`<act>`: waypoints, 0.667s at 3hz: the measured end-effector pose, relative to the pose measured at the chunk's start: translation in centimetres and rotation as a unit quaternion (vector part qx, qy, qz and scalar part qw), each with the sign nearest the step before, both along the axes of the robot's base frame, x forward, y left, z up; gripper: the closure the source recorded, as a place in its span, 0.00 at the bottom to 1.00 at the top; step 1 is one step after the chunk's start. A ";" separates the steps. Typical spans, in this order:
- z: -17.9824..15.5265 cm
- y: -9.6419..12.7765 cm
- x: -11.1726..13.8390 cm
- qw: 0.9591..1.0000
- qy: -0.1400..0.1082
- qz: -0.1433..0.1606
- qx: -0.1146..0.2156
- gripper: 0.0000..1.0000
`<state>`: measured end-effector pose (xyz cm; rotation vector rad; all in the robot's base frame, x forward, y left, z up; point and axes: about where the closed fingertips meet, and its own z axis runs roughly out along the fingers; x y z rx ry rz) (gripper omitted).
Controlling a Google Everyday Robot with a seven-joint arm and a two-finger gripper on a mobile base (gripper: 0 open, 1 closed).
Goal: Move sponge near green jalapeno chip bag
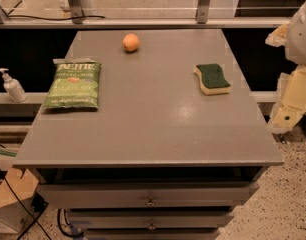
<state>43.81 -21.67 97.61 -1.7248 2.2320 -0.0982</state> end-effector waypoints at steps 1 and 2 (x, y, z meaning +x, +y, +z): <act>0.1 0.1 0.1 1.000 -0.003 0.001 0.001 0.00; 0.0 0.4 1.3 0.999 -0.022 0.009 0.043 0.00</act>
Offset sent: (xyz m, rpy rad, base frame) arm 0.0396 0.0091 -0.0056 0.2674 -0.1039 0.0576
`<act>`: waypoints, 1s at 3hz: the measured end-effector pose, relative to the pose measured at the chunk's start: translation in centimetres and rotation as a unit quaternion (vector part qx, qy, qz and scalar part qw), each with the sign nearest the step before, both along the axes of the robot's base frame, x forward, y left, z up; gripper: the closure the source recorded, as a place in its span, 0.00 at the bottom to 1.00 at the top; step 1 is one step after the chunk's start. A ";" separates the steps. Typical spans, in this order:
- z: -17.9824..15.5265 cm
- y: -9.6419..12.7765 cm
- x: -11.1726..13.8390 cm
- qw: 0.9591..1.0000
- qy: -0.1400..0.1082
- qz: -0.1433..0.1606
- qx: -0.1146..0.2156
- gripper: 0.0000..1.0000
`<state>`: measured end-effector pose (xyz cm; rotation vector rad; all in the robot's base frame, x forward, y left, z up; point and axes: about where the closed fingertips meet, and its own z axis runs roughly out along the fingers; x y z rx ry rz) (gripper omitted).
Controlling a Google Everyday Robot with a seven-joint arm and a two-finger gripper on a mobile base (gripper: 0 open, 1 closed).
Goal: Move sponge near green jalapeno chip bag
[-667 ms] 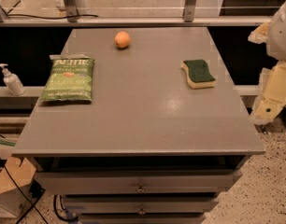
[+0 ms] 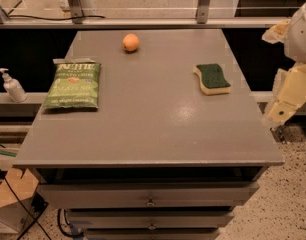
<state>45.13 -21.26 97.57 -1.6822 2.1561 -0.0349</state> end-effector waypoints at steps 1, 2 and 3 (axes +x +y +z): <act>-1.2 0.6 3.0 0.997 -0.017 0.011 0.078 0.00; -1.2 0.6 3.0 0.997 -0.017 0.011 0.078 0.00; -2.0 1.1 4.9 0.994 -0.028 0.000 0.104 0.00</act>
Offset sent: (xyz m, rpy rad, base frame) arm 0.0247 0.0011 -0.0081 0.1244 -0.0364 0.0145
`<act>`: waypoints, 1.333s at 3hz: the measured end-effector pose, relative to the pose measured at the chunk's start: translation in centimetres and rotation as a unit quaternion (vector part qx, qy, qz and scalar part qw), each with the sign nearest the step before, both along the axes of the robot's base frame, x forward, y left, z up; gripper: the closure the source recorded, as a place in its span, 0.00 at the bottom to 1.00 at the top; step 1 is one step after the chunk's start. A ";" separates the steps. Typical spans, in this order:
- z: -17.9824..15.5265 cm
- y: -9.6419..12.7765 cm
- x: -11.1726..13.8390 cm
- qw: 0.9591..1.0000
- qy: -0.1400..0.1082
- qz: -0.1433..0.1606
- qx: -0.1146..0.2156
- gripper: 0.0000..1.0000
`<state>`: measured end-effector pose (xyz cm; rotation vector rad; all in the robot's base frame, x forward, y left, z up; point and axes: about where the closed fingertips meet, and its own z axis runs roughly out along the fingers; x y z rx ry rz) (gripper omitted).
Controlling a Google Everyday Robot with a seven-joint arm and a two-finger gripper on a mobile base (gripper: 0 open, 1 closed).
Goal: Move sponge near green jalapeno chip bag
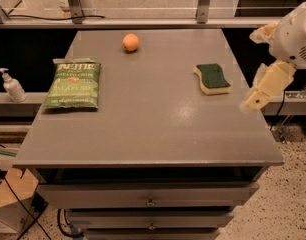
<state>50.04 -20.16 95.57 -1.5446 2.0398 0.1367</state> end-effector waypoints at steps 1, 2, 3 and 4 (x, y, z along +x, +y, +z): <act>-1.8 0.8 3.8 0.999 -0.003 -0.014 0.043 0.00; -4.4 1.0 7.6 0.996 0.000 -0.034 0.084 0.00; -6.7 0.5 10.5 0.993 -0.001 -0.060 0.105 0.00; -9.4 -0.4 13.3 0.989 0.014 -0.089 0.120 0.00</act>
Offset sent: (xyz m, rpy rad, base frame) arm 0.1194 0.0075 -0.0703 0.2597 0.0031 -0.1170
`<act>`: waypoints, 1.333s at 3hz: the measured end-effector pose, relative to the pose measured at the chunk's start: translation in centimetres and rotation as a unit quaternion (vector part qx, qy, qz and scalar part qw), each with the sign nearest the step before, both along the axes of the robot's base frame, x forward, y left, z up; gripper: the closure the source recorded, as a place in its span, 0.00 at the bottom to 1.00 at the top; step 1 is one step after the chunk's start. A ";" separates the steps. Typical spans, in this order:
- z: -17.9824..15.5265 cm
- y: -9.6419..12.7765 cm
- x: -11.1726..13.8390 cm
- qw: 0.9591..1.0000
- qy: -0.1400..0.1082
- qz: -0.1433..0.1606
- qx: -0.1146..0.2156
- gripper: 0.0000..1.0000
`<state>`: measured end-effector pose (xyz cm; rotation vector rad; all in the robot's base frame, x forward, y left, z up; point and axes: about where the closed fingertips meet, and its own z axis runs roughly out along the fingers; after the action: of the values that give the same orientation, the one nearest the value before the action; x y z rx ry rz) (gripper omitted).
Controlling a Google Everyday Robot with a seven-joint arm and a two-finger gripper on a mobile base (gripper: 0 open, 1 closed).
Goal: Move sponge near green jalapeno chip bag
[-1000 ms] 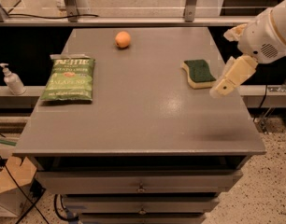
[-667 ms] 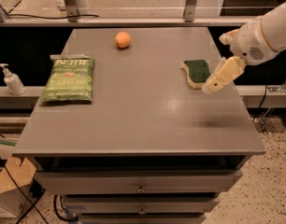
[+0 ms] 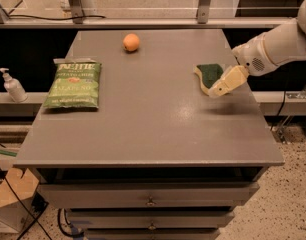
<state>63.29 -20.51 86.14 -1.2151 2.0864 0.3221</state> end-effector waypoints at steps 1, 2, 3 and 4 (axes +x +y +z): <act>-2.7 -0.2 1.8 1.000 0.023 -0.010 0.010 0.00; -4.5 0.0 2.6 0.999 0.042 -0.011 0.009 0.16; -4.4 0.2 2.7 0.999 0.038 -0.009 0.003 0.40; -3.1 0.7 2.5 1.000 0.025 -0.004 -0.003 0.64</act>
Offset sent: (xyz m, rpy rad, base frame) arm 0.0358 -0.0014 -0.0636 0.0154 0.1250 -0.0283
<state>65.77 -19.83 83.05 -1.2137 2.1369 0.3456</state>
